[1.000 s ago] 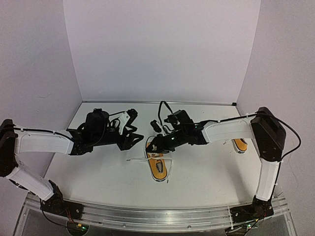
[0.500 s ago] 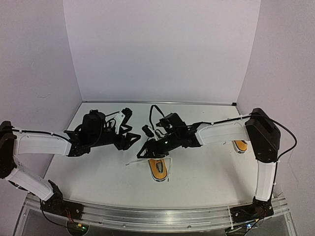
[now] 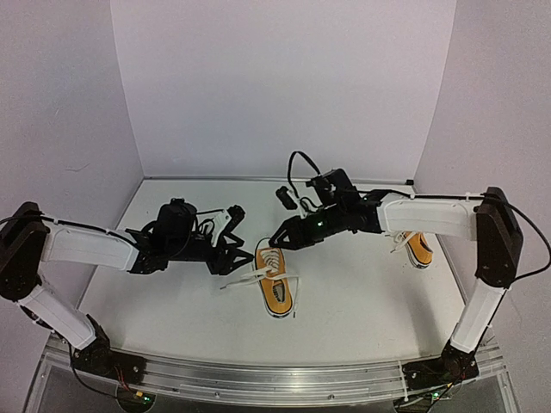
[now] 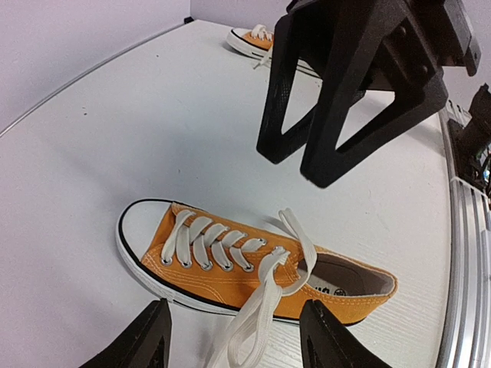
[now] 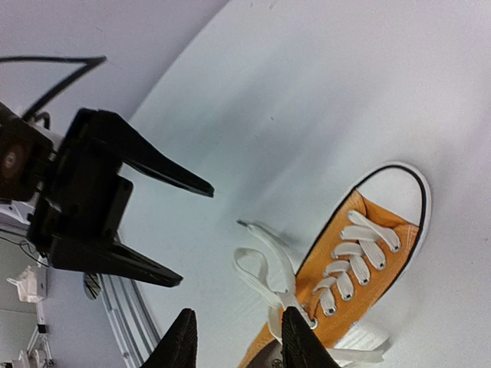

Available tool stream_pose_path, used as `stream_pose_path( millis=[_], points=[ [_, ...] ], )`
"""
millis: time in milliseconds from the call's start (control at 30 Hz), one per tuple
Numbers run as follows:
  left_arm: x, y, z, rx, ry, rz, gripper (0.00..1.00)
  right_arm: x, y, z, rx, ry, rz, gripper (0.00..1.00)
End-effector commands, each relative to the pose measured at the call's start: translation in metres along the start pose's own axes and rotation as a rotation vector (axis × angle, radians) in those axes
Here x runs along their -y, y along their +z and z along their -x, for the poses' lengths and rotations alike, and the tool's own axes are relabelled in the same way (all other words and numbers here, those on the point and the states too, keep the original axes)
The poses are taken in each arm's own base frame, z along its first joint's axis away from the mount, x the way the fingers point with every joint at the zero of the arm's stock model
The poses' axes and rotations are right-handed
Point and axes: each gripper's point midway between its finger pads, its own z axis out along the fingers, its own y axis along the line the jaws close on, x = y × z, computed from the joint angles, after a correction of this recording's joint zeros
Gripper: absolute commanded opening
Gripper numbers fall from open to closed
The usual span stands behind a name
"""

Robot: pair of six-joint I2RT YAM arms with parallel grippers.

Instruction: Tie the shoes

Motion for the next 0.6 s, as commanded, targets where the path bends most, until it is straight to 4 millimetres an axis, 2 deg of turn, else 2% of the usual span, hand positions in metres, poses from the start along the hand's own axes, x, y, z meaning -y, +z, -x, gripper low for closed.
stream_pose_path(
  millis=[0,267,567],
  points=[
    [0.006,0.012,0.006,-0.002,0.026,-0.077,0.59,0.010,0.017,-0.020,-0.104,-0.085,-0.036,0.33],
    [0.013,0.027,-0.021,-0.068,-0.009,-0.144,0.61,0.018,0.032,-0.021,-0.161,-0.123,-0.044,0.31],
    [0.010,0.034,-0.032,-0.087,-0.037,-0.139,0.60,0.025,0.046,-0.028,-0.205,-0.137,-0.045,0.30]
  ],
)
